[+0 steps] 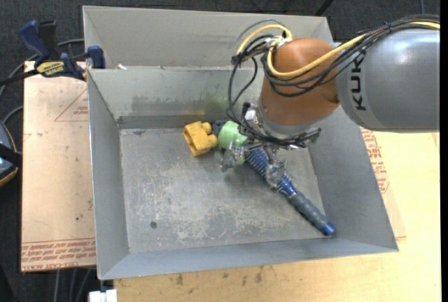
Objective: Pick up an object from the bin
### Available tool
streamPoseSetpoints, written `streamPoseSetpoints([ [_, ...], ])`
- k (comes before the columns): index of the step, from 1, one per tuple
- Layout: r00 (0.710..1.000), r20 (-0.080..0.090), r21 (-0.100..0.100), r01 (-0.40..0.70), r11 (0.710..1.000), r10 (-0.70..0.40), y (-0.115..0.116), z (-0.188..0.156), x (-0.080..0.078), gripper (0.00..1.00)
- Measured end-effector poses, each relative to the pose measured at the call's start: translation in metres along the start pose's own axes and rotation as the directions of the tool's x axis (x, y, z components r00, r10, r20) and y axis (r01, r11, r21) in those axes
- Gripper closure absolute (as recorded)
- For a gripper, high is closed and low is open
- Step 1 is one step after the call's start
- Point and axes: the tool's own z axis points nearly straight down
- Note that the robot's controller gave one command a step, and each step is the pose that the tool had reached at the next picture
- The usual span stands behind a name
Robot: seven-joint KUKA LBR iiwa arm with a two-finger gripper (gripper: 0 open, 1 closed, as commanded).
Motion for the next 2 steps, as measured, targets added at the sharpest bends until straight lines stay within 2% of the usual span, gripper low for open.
streamPoseSetpoints([
  [1, 0.992, 0.002, -0.002, 0.126, 0.992, -0.126, -0.044, 0.026, 0.047, 0.0],
  [2, 0.961, 0.014, -0.003, 0.276, 0.961, -0.276, -0.077, 0.018, 0.097, 0.0],
])
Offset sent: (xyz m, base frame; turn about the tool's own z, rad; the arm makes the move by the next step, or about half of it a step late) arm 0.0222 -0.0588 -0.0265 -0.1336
